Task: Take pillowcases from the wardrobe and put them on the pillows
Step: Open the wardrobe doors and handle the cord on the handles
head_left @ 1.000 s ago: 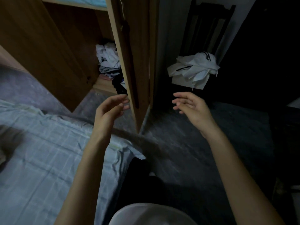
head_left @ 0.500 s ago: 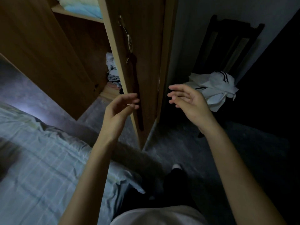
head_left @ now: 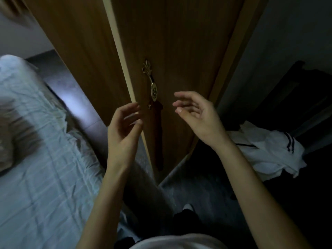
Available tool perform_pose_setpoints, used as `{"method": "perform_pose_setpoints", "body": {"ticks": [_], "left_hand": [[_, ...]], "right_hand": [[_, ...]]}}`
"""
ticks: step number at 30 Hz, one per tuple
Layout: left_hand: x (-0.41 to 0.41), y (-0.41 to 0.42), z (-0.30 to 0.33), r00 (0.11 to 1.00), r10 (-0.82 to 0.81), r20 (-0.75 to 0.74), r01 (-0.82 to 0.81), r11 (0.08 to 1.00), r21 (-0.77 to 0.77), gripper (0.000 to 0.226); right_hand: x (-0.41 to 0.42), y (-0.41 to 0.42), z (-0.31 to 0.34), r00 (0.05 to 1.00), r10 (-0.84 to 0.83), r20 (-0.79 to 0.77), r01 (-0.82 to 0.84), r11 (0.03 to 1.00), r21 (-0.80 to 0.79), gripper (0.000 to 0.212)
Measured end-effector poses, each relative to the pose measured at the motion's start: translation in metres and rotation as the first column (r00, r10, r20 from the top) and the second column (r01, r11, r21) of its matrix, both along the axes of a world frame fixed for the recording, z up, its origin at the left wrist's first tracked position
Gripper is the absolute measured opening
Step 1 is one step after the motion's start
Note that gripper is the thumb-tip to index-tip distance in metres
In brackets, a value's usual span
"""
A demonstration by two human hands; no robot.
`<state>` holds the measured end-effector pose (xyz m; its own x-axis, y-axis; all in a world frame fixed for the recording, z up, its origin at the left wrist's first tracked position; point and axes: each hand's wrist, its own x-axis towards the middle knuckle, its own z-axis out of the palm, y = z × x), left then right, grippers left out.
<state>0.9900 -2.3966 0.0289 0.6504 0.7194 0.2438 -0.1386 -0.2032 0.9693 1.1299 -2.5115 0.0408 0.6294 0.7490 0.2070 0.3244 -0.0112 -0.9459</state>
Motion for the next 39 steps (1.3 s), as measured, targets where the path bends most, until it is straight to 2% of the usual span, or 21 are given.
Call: {"method": "perform_pose_setpoints", "body": {"ticks": [6,10,18,21,24,28,34,39], "left_hand": [[0.03,-0.022,-0.01,0.975,0.202,-0.087,-0.192,0.975,0.111,0.039],[0.045,-0.028,-0.018,0.942,0.317,-0.107,-0.305,0.946,0.108,0.044],[0.06,-0.031,-0.018,0.849,0.519,-0.099,-0.477,0.834,0.279,0.032],[0.062,-0.03,-0.015,0.848,0.52,-0.1,-0.492,0.844,0.214,0.029],[0.065,-0.026,-0.013,0.848,0.522,-0.093,-0.502,0.847,0.176,0.027],[0.071,-0.009,-0.014,0.827,0.557,-0.081,-0.529,0.818,0.225,0.025],[0.079,0.039,-0.019,0.832,0.546,-0.102,-0.499,0.815,0.295,0.019],[0.091,0.093,-0.022,0.855,0.513,-0.078,-0.473,0.833,0.288,0.014]], "right_hand": [[0.03,0.02,-0.002,0.977,0.208,0.052,-0.203,0.976,-0.077,0.033],[0.037,0.029,-0.005,0.953,0.297,0.065,-0.291,0.953,-0.08,0.034],[0.029,0.046,-0.001,0.939,0.31,0.15,-0.326,0.941,0.094,0.03],[0.028,0.056,-0.001,0.946,0.265,0.187,-0.286,0.953,0.099,0.025],[0.033,0.066,0.0,0.95,0.294,0.104,-0.303,0.949,0.083,0.026],[0.038,0.083,-0.001,0.94,0.328,0.093,-0.336,0.938,0.081,0.027],[0.046,0.124,-0.001,0.944,0.3,0.137,-0.31,0.949,0.058,0.015],[0.059,0.166,0.003,0.945,0.263,0.194,-0.275,0.961,0.038,0.009]]}}
